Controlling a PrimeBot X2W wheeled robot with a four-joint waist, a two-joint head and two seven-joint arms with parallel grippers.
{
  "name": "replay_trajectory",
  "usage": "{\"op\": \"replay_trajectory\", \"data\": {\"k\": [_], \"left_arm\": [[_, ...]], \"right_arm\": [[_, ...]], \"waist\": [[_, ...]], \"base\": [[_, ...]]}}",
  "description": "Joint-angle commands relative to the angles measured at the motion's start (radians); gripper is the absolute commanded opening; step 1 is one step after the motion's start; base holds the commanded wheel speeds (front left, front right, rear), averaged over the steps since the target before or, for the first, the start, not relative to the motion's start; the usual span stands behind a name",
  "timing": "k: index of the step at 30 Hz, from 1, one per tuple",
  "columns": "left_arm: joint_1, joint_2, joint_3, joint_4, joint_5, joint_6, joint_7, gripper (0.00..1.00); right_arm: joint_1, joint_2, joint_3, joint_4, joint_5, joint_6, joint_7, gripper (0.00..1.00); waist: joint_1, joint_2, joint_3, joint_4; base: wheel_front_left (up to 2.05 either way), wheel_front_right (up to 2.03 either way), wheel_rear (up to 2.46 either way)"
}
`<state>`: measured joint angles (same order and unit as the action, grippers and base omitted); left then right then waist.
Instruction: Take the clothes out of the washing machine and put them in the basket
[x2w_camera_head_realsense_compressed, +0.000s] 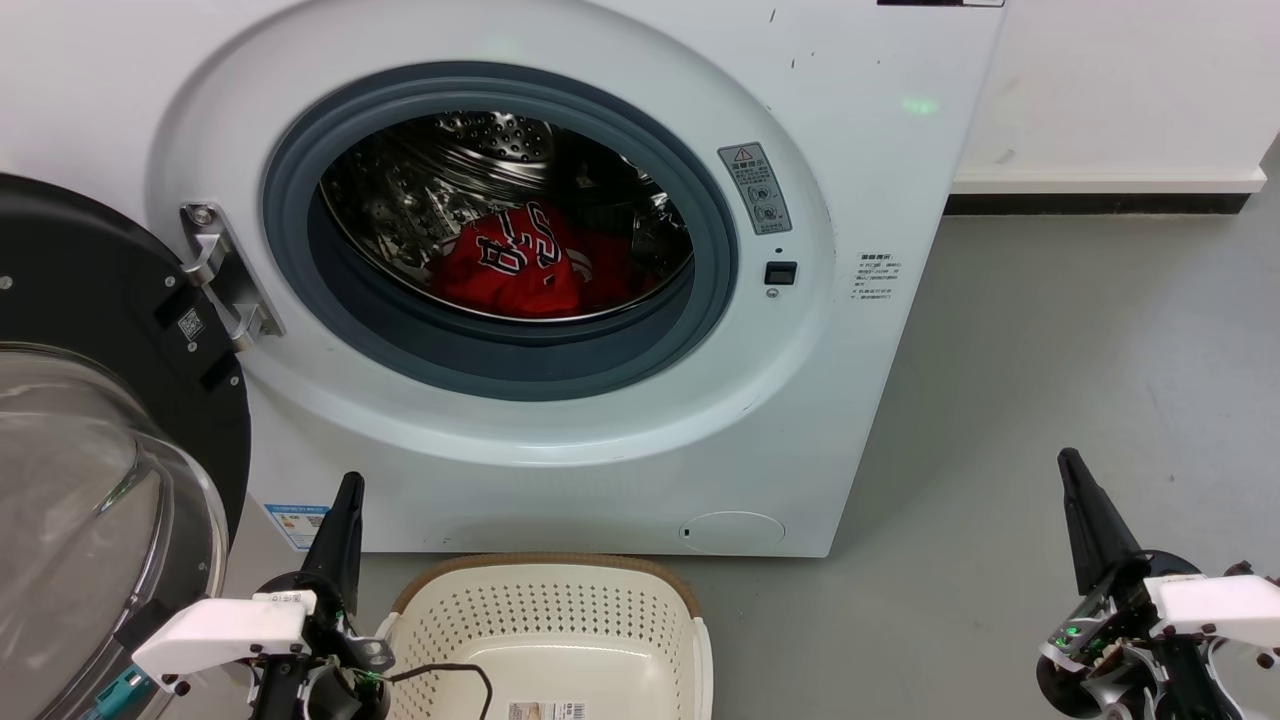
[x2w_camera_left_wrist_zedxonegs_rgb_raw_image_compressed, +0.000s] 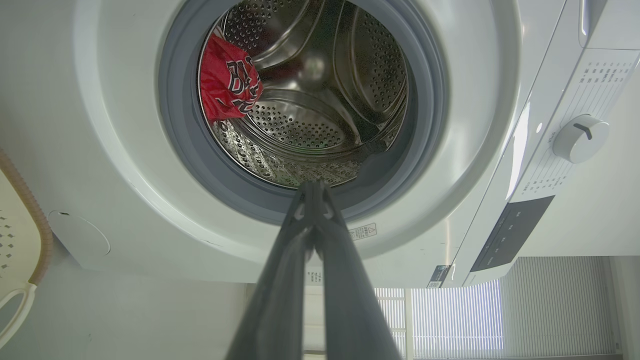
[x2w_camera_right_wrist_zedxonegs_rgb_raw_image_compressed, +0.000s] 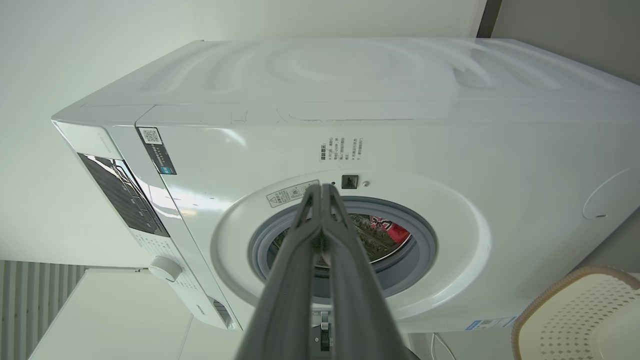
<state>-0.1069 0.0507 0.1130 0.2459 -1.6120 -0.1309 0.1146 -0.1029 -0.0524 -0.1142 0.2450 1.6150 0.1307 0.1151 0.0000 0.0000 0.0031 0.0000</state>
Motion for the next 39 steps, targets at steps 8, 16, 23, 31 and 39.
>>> {"op": "replay_trajectory", "data": {"k": [8,16,23,31,39], "left_arm": [[-0.006,-0.001,0.003,0.0,-0.002,-0.002,0.002,0.0],[-0.006,-0.001,0.003,0.0,-0.002,-0.002,0.002,0.0],[-0.006,-0.001,0.003,0.0,-0.002,-0.002,0.002,0.0],[-0.006,-0.001,0.003,0.0,-0.002,-0.002,0.002,0.0],[0.024,-0.002,-0.008,0.01,0.015,0.0,-0.019,1.0]], "right_arm": [[-0.013,0.003,0.001,0.002,-0.004,0.0,0.0,0.0],[-0.013,0.003,0.001,0.002,-0.004,0.0,0.0,0.0],[-0.013,0.003,0.001,0.002,-0.004,0.0,0.0,0.0],[-0.013,0.003,0.001,0.002,-0.004,0.0,0.0,0.0],[0.025,0.0,0.002,0.02,-0.013,0.0,-0.017,1.0]], "waist": [[0.0,0.0,0.0,0.0],[0.0,0.0,0.0,0.0],[0.0,0.0,0.0,0.0],[0.0,0.0,0.0,0.0],[0.0,0.0,0.0,0.0]], "base": [[0.0,0.0,0.0],[0.0,0.0,0.0],[0.0,0.0,0.0],[0.0,0.0,0.0],[0.0,0.0,0.0]]}}
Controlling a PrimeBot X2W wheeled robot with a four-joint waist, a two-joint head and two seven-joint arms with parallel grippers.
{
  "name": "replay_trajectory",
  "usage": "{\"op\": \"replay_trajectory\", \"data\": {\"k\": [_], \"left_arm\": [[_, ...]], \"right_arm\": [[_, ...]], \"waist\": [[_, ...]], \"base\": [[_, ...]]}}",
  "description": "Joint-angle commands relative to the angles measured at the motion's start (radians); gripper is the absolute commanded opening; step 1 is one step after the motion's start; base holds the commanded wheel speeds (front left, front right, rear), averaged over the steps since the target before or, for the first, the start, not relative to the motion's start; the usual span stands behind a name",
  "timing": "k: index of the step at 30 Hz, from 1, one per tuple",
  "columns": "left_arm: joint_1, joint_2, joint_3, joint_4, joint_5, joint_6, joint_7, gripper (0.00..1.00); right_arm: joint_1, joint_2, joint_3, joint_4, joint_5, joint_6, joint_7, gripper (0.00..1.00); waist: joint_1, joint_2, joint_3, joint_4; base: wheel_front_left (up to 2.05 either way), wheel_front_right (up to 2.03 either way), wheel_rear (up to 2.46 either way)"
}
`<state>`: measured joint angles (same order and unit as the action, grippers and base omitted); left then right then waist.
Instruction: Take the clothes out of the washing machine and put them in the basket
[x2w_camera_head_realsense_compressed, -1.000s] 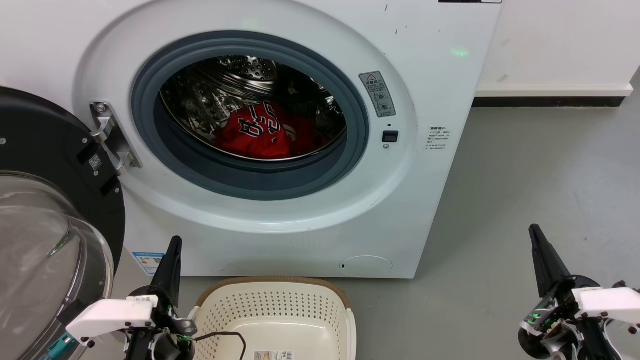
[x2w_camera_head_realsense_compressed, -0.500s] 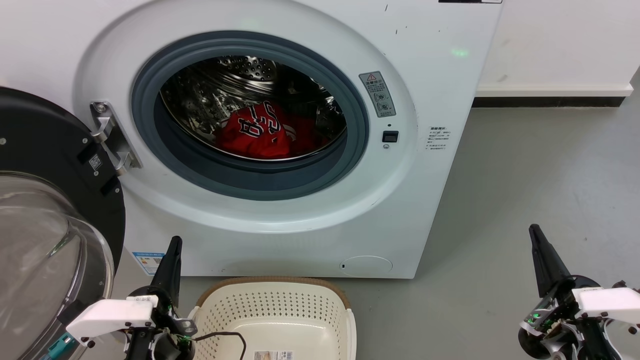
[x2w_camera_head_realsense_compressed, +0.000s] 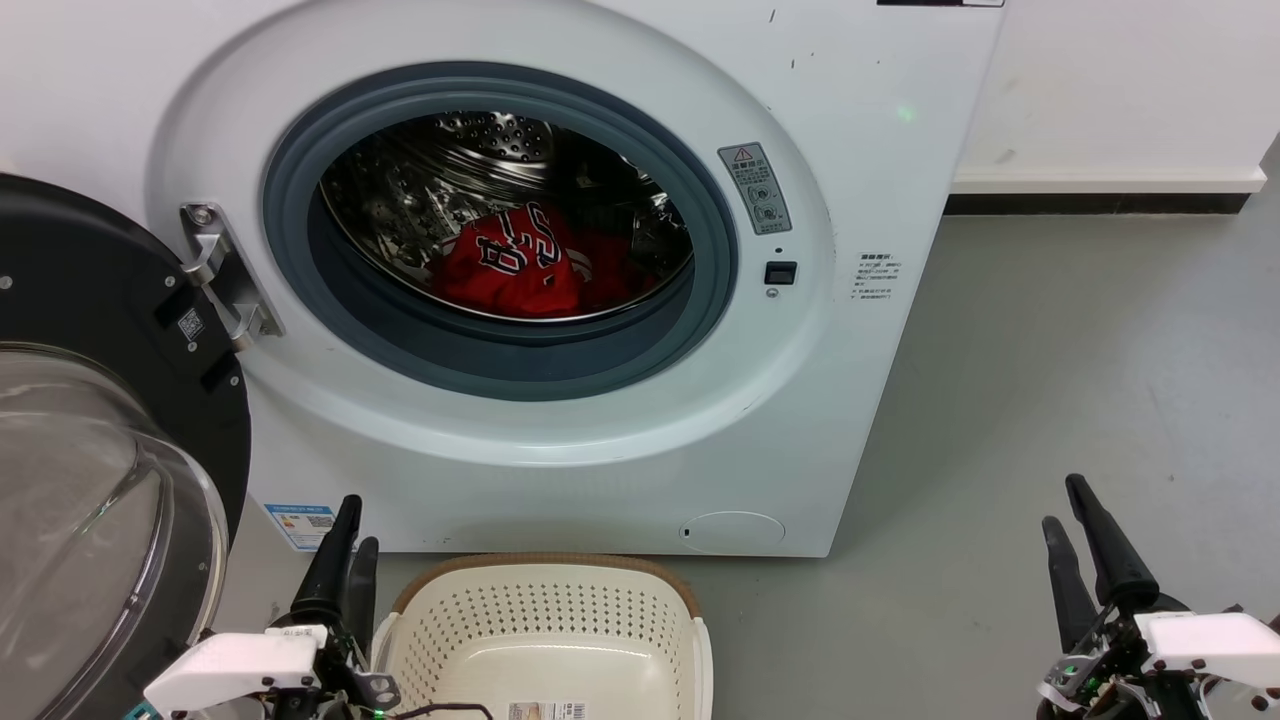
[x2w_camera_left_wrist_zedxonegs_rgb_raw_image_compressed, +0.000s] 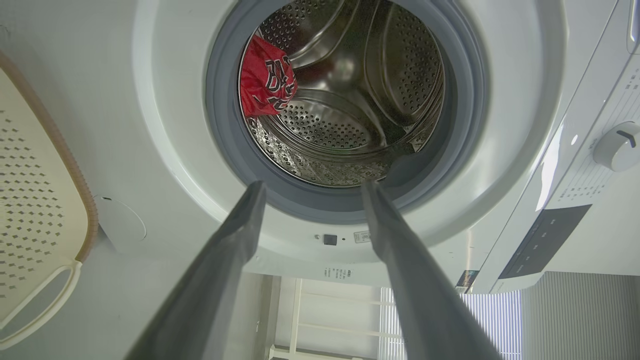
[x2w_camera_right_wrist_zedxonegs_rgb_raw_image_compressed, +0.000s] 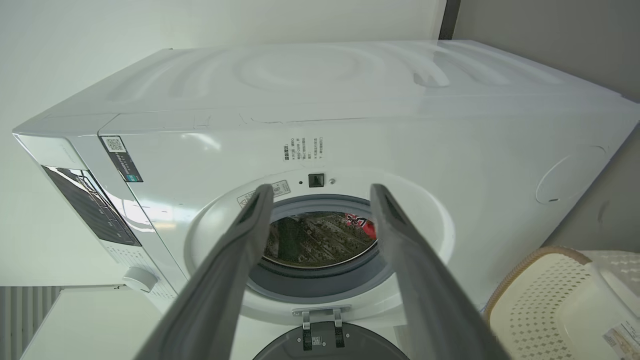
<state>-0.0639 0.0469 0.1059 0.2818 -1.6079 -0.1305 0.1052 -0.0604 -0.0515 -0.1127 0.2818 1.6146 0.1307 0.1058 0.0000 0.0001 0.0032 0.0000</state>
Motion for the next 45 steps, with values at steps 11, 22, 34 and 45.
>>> {"op": "replay_trajectory", "data": {"k": [11,22,34,45], "left_arm": [[-0.006,0.002,-0.005,-0.093,0.214,0.033,-0.063,1.0],[0.01,0.003,-0.041,-0.152,0.449,0.094,-0.111,1.0],[0.026,0.003,-0.073,-0.19,0.661,0.14,-0.156,1.0],[0.041,0.003,-0.094,-0.209,0.817,0.163,-0.191,1.0]], "right_arm": [[0.0,0.0,-0.011,-0.069,-0.209,0.0,-0.061,1.0],[0.022,0.0,0.0,-0.145,-0.47,0.0,-0.109,1.0],[0.05,0.0,0.032,-0.208,-0.747,0.0,-0.155,1.0],[0.071,0.0,0.048,-0.238,-0.933,0.0,-0.19,1.0]], "waist": [[0.0,-0.0001,0.003,0.0],[0.0,-0.0001,0.007,0.001],[0.0,-0.0001,0.009,0.001],[0.0,-0.0001,0.01,0.002]], "base": [[0.0,0.0,0.0],[0.0,0.0,0.0],[0.0,0.0,0.0],[0.0,0.0,0.0]]}}
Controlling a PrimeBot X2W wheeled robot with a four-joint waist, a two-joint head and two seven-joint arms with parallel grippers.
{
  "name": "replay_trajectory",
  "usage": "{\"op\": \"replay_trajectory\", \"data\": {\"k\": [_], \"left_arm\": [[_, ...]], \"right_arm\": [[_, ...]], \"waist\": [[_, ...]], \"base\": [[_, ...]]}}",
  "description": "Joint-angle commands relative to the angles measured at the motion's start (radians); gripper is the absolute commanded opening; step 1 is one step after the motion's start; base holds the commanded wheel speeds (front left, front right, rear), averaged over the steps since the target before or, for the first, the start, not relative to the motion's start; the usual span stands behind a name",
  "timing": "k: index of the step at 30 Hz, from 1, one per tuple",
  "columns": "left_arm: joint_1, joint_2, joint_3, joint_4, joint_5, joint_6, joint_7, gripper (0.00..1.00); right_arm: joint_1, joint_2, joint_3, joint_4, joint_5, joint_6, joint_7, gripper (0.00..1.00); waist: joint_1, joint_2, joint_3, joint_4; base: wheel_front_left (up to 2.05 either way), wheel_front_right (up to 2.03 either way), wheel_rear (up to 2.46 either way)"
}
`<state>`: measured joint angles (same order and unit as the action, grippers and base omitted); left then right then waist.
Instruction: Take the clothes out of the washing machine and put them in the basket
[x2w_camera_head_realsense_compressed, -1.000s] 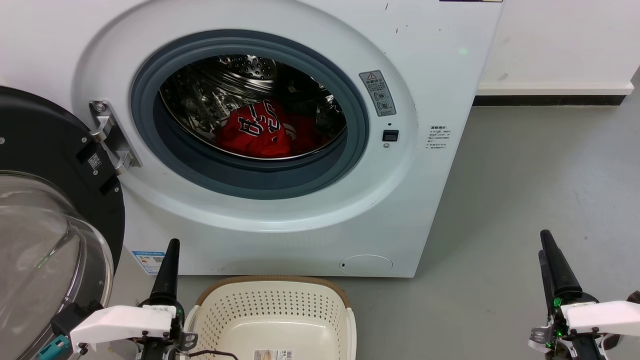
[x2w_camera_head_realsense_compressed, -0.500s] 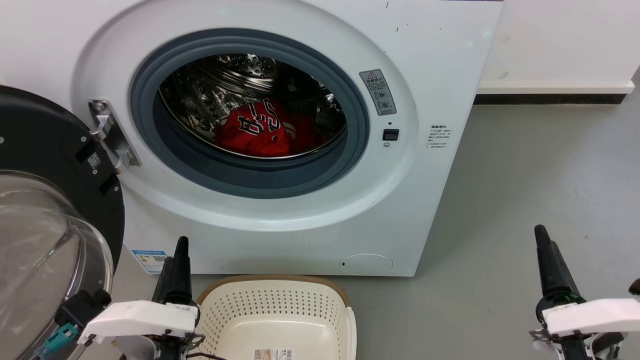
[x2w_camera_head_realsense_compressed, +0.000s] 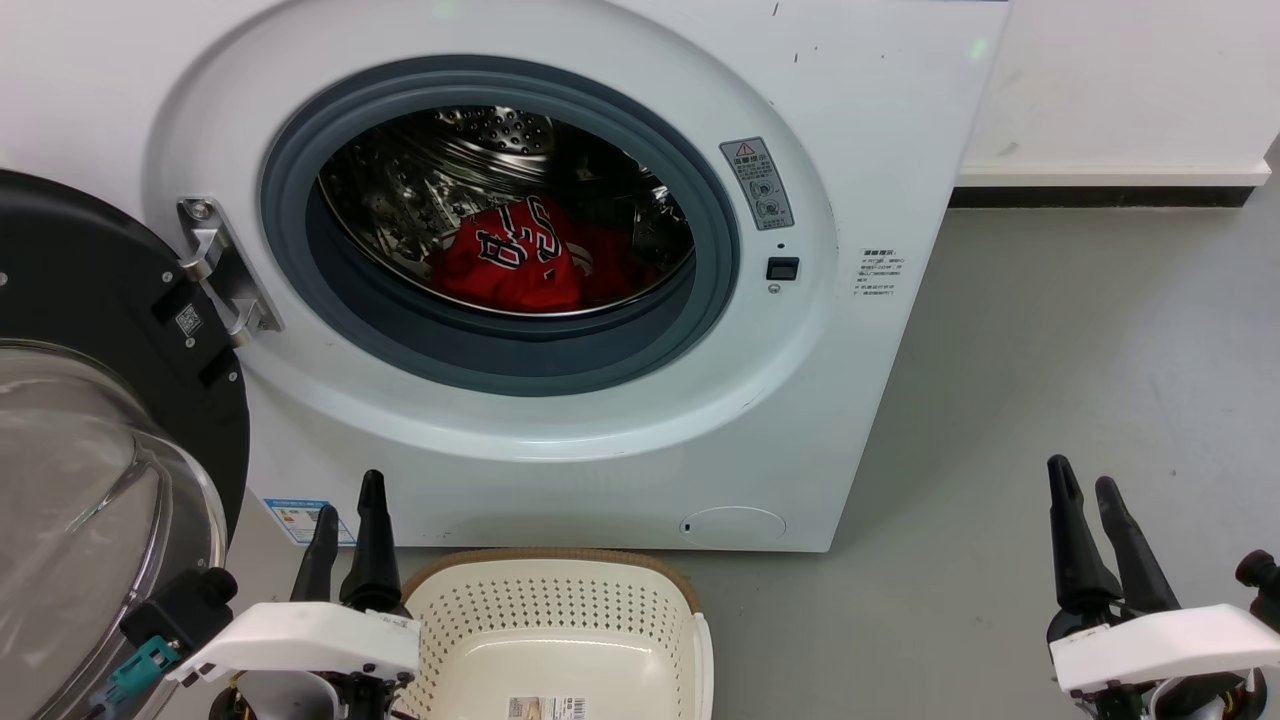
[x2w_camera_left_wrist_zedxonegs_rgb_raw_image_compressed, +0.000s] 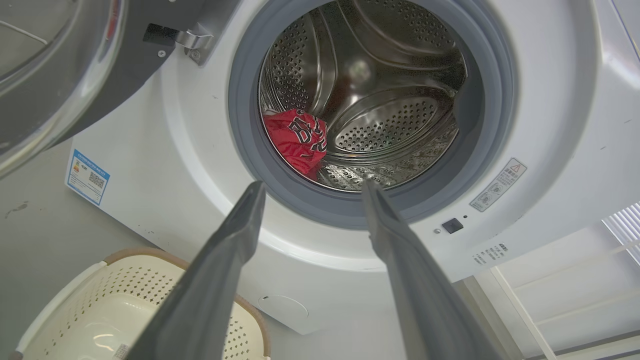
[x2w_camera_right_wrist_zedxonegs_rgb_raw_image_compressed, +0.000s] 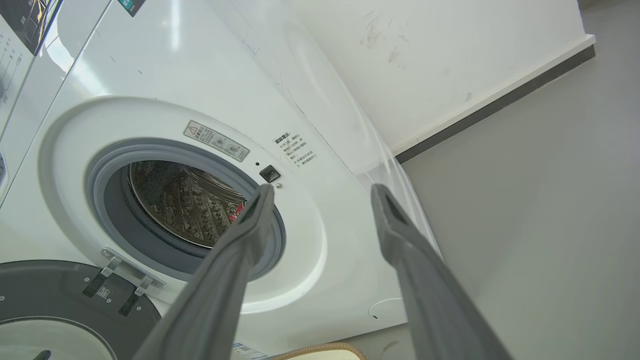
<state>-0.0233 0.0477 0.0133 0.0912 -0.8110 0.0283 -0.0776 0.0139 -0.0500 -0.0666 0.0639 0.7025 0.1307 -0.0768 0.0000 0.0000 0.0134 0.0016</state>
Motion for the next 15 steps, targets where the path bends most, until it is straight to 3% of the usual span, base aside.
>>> {"op": "replay_trajectory", "data": {"k": [1,15], "left_arm": [[0.002,0.002,-0.003,-0.021,0.033,0.006,-0.011,1.0],[0.021,0.003,-0.021,-0.048,0.207,0.03,-0.053,1.0]], "right_arm": [[-0.002,-0.001,0.003,-0.022,-0.037,0.0,-0.01,1.0],[0.022,-0.001,0.013,-0.049,-0.239,0.0,-0.052,1.0]], "waist": [[0.0,0.0,0.0,0.0],[0.0,0.0,0.002,0.0]], "base": [[0.0,0.0,0.0],[0.0,0.0,0.0]]}}
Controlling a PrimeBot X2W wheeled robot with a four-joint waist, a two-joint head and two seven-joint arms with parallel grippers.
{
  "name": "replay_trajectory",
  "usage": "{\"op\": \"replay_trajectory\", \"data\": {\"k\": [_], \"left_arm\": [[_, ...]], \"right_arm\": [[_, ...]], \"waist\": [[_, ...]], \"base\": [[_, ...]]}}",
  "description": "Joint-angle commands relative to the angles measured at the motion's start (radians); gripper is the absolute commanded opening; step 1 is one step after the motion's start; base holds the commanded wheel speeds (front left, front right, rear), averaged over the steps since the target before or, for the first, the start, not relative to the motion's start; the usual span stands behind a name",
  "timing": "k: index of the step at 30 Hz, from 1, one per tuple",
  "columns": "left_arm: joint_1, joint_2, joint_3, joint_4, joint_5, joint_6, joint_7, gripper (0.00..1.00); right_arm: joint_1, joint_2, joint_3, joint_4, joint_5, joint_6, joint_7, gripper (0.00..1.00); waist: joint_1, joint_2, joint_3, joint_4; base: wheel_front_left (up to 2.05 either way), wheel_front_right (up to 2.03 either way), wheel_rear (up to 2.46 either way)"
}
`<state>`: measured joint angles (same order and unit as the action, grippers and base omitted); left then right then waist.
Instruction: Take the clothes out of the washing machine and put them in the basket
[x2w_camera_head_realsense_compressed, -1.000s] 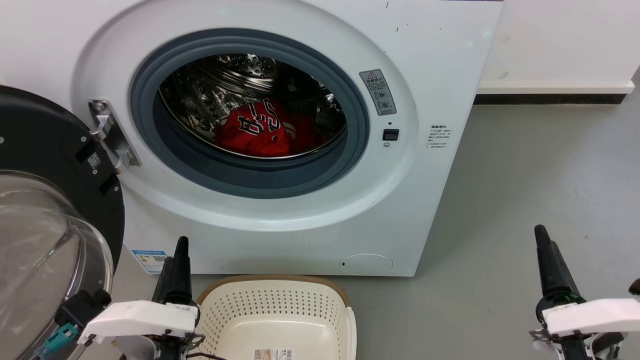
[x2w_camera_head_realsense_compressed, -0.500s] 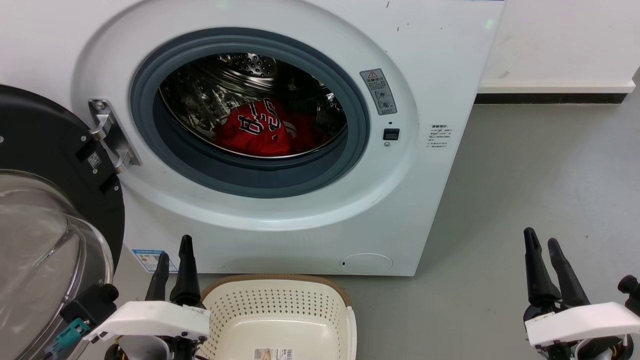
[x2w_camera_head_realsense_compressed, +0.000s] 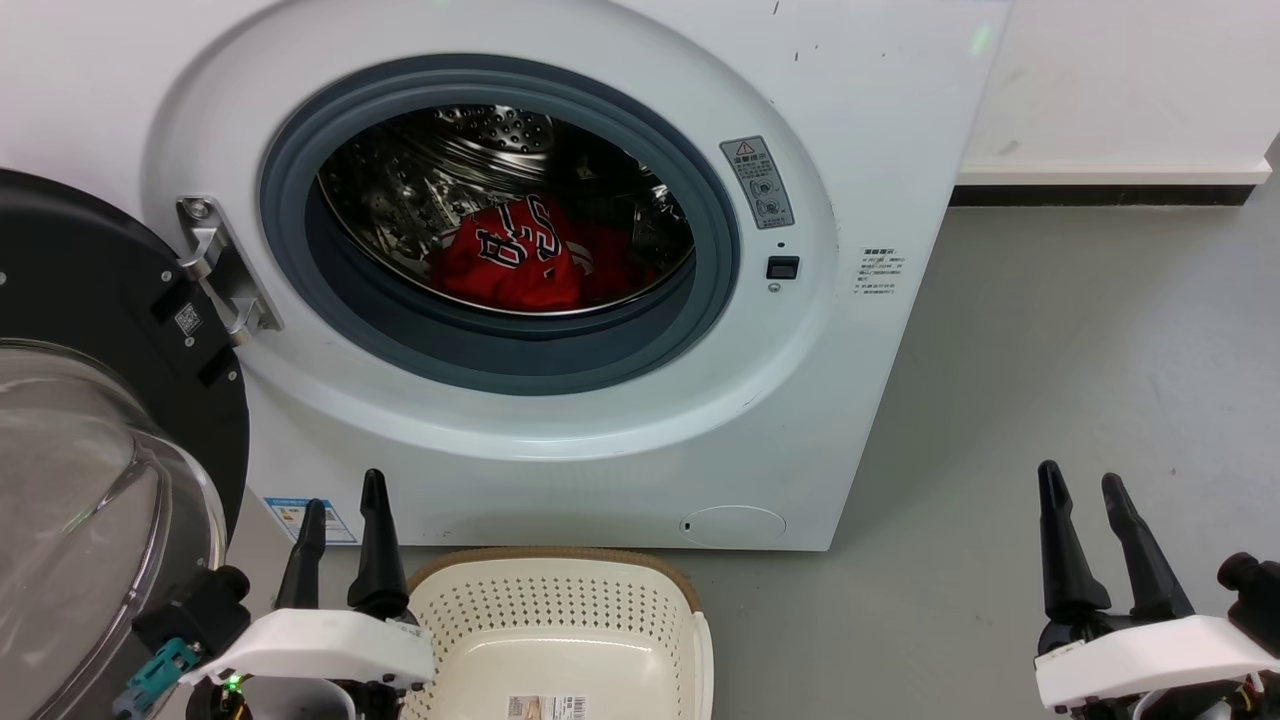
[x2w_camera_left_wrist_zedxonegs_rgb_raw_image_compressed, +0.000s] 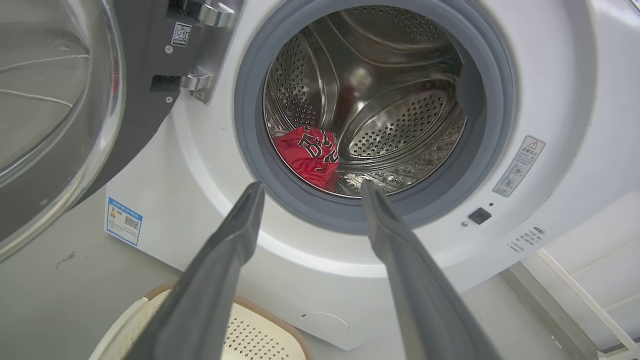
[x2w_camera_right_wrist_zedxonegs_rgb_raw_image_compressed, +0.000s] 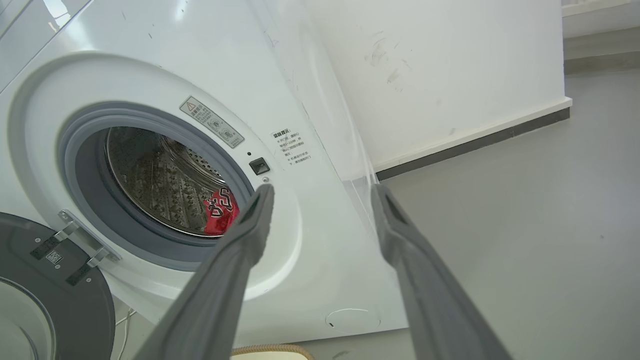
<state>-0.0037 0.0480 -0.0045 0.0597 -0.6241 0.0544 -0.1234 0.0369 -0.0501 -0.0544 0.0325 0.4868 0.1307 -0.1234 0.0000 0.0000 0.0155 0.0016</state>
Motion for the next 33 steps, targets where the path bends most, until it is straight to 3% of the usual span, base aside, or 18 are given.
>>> {"op": "replay_trajectory", "data": {"k": [1,33], "left_arm": [[0.003,0.002,-0.004,-0.018,0.032,0.005,-0.01,1.0],[0.044,0.003,-0.024,-0.046,0.334,0.017,-0.089,1.0]], "right_arm": [[-0.001,-0.001,0.002,-0.02,-0.037,0.0,-0.009,1.0],[0.048,-0.001,0.006,-0.089,-0.378,0.0,-0.089,1.0]], "waist": [[0.0,0.0,0.0,0.0],[0.0,0.0,0.004,0.004]], "base": [[0.0,0.0,0.0],[0.0,0.0,0.0]]}}
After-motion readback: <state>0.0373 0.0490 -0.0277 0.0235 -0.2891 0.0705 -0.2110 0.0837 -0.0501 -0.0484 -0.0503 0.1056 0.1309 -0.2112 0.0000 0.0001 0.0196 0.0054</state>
